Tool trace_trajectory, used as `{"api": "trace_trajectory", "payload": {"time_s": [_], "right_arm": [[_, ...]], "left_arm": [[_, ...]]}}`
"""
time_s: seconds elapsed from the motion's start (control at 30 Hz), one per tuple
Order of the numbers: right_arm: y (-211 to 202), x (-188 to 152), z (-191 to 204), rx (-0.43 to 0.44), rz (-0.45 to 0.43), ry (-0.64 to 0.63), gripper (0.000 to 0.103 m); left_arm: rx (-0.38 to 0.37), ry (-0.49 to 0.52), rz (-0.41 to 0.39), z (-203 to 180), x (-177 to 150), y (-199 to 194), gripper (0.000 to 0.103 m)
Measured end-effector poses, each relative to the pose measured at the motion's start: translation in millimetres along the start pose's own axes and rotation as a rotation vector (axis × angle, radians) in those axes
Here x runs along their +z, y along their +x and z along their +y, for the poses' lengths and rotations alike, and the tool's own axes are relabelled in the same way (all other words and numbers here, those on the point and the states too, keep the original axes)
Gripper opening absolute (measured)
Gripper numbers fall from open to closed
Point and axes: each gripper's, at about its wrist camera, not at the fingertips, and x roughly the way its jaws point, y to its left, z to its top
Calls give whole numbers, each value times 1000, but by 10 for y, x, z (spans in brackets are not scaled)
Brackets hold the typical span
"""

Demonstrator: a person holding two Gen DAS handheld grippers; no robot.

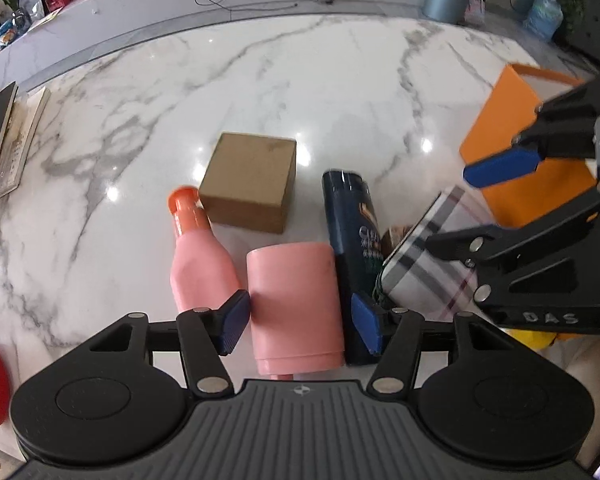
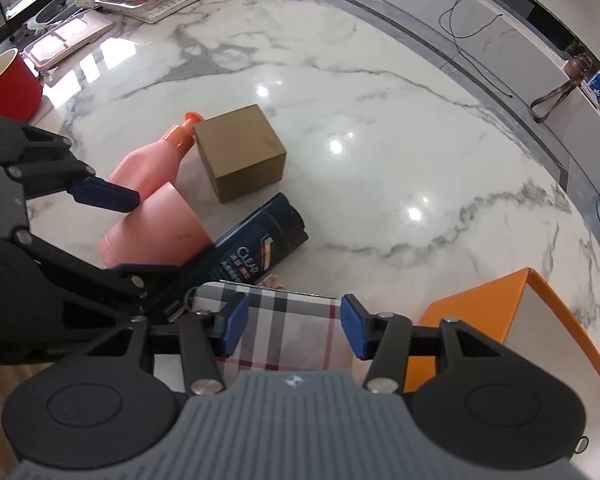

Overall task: Organize rigid objects
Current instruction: 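Close the left tool on the pink cup while the right tool grasps the plaid pouch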

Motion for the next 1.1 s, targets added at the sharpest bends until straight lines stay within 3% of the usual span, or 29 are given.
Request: {"api": "trace_trajectory", "payload": {"time_s": [0.17,0.4,0.63,0.9,1.0,1.1], "right_arm": [[11,-16,55,-14,27,-36,53],[36,-104,106,22,79,-193,59],[123,-224,334,15,112,-394,73],[309,-278,553,-37,91,-523,84],[353,-259,557,-44,83,-522,84],[329,-236,533,-31,71,-513,76]], "left_arm": [[13,10,7,-22,-1,34,67],[10,-25,15,13,6,71,67],[10,-47,94,46,-29,191,65],[2,-60,97,67,-50,197,62],[3,-58,92,56,-51,202,62],[3,-68,80,66,-60,186,62]]}}
